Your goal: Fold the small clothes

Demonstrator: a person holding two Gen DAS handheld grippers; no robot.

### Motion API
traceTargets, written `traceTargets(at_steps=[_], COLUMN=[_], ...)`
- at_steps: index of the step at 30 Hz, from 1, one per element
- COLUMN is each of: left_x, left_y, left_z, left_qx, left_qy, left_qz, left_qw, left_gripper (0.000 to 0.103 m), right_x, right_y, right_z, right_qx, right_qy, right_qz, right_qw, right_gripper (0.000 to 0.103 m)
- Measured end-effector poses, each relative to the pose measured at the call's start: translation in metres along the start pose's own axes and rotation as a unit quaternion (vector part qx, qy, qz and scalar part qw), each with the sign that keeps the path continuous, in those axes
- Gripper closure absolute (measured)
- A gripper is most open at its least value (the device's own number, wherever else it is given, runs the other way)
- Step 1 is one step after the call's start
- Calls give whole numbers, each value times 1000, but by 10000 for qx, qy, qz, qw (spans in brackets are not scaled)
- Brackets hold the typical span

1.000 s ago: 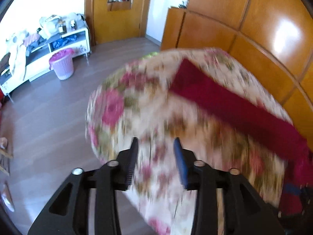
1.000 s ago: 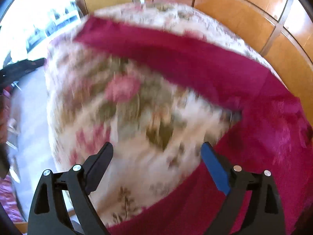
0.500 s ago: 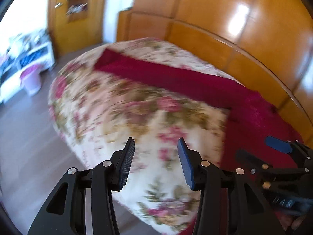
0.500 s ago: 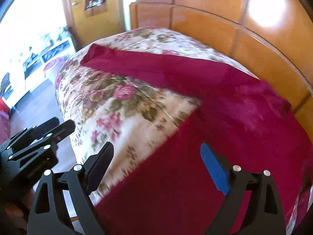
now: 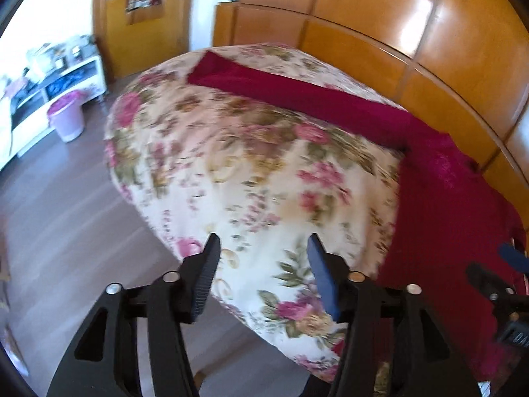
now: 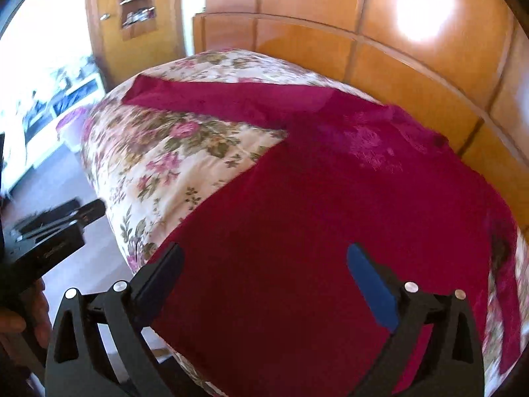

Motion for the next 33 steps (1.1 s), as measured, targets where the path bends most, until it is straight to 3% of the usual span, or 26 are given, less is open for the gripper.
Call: traceTargets(at_steps=[5, 8, 11, 14, 15, 20, 23, 25, 28, 29, 31, 33], left_x=[2, 9, 17, 29, 37, 67, 88, 102, 124, 129, 143, 156], left_y=[-3, -2, -5, -10, -12, -14, -14, -11, -4, -1, 5, 9], left_z=[-5, -7, -8, -12, -11, 2, 9, 13, 20, 23, 27, 29], left_qx=[160, 204, 233, 396, 428, 277, 188, 115, -46, -103, -253, -320], left_qy=[140, 156, 248, 313, 369, 674, 888, 1023, 1178, 1218, 1299, 1357], left_qz=[-29, 113, 253, 562, 688, 920, 1109, 1266, 1477, 1514, 1615, 1723], left_qw=[9998, 9996, 9991, 9971, 9960, 9931, 9897, 9866, 9820, 9809, 9780, 9751], left_gripper=[48, 48, 48, 48, 48, 48, 48, 48, 48, 48, 48, 48], right_x=[0, -12, 16, 86, 107, 231, 318, 366, 435, 448, 473, 486], right_y=[-5, -25, -41, -46, -46, -30, 16, 58, 147, 169, 218, 242], right_z=[2, -6, -9, 6, 10, -3, -24, -32, -39, -40, -44, -40], right_qx=[-57, 429, 622, 273, 145, -242, -742, -1140, -1724, -1777, -1728, -1425], right_qy=[263, 447, 473, 727, 837, 1864, 2703, 3021, 3295, 3334, 3257, 2810], right_qz=[-258, -815, -511, 112, 229, 572, 866, 1353, 2707, 3038, 4079, 4842], right_qw=[9993, 9947, 9956, 9969, 9961, 9805, 9560, 9367, 8879, 8746, 8353, 8163], right_gripper=[4, 4, 4, 6, 12, 17, 17, 17, 17, 17, 17, 18])
Point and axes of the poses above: each gripper's, at about its wrist camera, not at the fingertips, and z roughly the way its jaws point, x to its right, y to its underside, the point moved 4 cm from there along z, roughly the way its jaws point, and after that the axes turned 8 degrees about y, right-handed, at the moved point
